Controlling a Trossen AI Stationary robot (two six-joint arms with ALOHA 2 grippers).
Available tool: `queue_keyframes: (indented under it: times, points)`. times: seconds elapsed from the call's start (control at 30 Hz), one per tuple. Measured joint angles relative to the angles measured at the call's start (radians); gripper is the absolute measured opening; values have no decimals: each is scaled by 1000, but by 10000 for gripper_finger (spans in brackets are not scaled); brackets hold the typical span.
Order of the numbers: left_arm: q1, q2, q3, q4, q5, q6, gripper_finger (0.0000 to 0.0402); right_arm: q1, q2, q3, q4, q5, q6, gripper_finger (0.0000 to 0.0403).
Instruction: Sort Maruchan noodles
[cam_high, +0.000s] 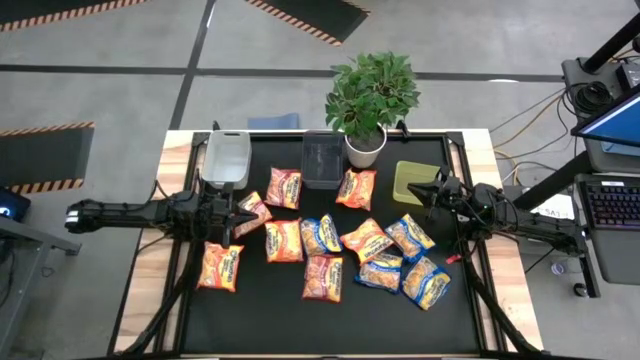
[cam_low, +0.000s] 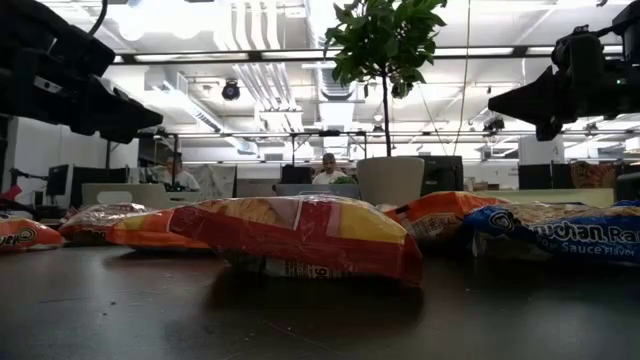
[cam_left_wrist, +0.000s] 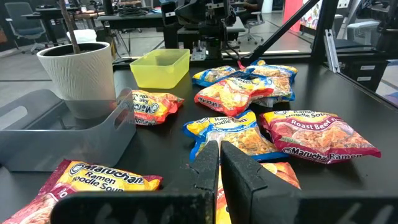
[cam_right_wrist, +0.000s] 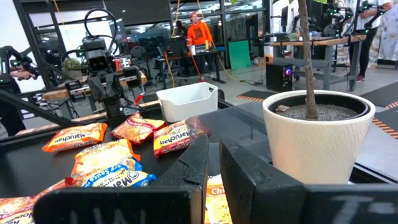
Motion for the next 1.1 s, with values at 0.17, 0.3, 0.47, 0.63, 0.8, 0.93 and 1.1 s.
queue_keyframes:
  times: [0.17,0.3,0.47,0.63,0.8,0.93,1.1]
  points:
    - [0,0,0,2,0,1,0,0,0,0,0,0,0,29]
    - [0,0,0,87,-1,-29,0,0,0,0,0,0,0,29]
    - [0,6,0,358,-1,-260,0,0,0,0,0,-1,58,29]
    - [0,3,0,612,-1,-412,0,0,1,0,26,46,298,29]
    - [-2,26,0,730,43,-554,0,0,10,0,88,-19,457,29]
    - [-8,74,0,741,51,-549,0,1,80,0,232,-88,439,29]
    - [-8,166,0,846,7,-586,0,0,203,34,318,-65,392,29]
